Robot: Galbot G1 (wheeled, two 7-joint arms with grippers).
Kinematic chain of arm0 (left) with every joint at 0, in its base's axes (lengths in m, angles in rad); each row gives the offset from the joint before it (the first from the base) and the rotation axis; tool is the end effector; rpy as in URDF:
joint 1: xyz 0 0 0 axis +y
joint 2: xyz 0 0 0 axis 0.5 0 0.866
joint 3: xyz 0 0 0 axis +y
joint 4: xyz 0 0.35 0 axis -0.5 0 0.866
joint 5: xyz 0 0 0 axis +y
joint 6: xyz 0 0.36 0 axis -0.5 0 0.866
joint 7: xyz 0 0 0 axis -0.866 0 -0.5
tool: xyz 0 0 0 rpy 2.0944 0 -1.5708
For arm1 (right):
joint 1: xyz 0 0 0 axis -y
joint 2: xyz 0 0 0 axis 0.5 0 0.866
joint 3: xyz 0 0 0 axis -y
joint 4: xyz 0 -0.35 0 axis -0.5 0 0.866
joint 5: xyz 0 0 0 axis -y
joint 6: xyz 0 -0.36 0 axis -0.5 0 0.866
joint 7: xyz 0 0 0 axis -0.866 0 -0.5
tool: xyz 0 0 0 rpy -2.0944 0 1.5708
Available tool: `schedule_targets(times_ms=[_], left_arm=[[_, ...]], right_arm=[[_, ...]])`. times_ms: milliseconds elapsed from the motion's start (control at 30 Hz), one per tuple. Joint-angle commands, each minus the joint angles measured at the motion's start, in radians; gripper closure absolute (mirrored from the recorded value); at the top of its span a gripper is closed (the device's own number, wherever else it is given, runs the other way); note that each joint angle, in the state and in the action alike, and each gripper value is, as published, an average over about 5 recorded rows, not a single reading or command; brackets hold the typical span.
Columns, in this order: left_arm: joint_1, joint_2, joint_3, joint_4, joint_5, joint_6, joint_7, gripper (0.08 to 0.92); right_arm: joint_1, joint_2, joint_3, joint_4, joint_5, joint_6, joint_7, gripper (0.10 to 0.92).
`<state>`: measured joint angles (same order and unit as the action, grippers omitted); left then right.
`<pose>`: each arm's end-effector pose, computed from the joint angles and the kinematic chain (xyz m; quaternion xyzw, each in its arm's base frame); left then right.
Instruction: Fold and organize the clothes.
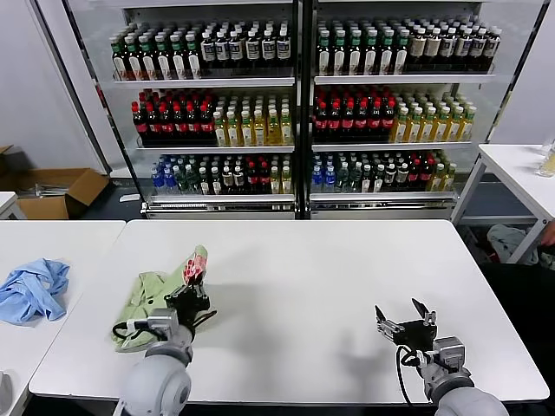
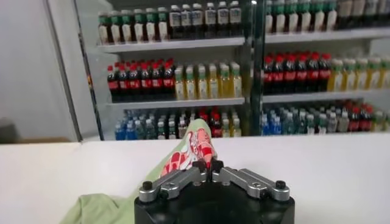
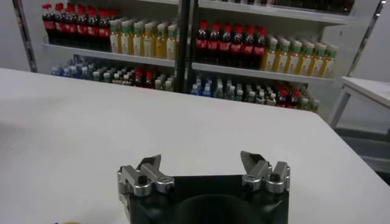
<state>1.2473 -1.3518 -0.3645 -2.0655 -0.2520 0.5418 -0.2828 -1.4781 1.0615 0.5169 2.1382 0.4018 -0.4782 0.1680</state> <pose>0.2697 -0.0101 -0.2442 0.0035 -0.9892 -0.0082 0.1461 0.2183 -0.0745 -0.2519 0.0429 -0.9781 0.0699 0.1912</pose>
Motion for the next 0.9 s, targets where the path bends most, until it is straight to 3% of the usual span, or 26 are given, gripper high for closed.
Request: schedule_targets(times_ms=[33,167,367,467,667,900], left_arm=[[-0.077,-0.079,0.111,0.032,-0.182,0.000,-0.081,0.901],[-0.036,-0.083,0.157,-0.024,-0.205,-0.020,-0.021,0.854],[0.004,-0.046,0.130,-0.109,-0.176,-0.118,0.105,0.681],[0.040,0.011,0.048,-0.129,-0.084,-0.209,0.150,0.595],[0.172,0.121,-0.256,-0.069,0.178,-0.395,0.215,0.422],[0.303,0.121,-0.445,-0.105,0.161,-0.417,0.215,0.229]], right_arm=[[0.008,0.004,0.001,-0.001,-0.001,-0.001,0.000,0.203],[0.028,0.007,-0.012,-0.007,0.000,-0.003,0.000,0.203],[0.073,0.002,-0.051,-0.015,0.004,-0.004,0.000,0.203],[0.136,0.004,-0.121,-0.029,0.018,-0.007,0.002,0.203],[0.373,0.074,-0.459,-0.118,0.126,-0.029,0.033,0.202],[0.631,0.193,-0.769,-0.338,0.289,-0.033,0.100,0.203]])
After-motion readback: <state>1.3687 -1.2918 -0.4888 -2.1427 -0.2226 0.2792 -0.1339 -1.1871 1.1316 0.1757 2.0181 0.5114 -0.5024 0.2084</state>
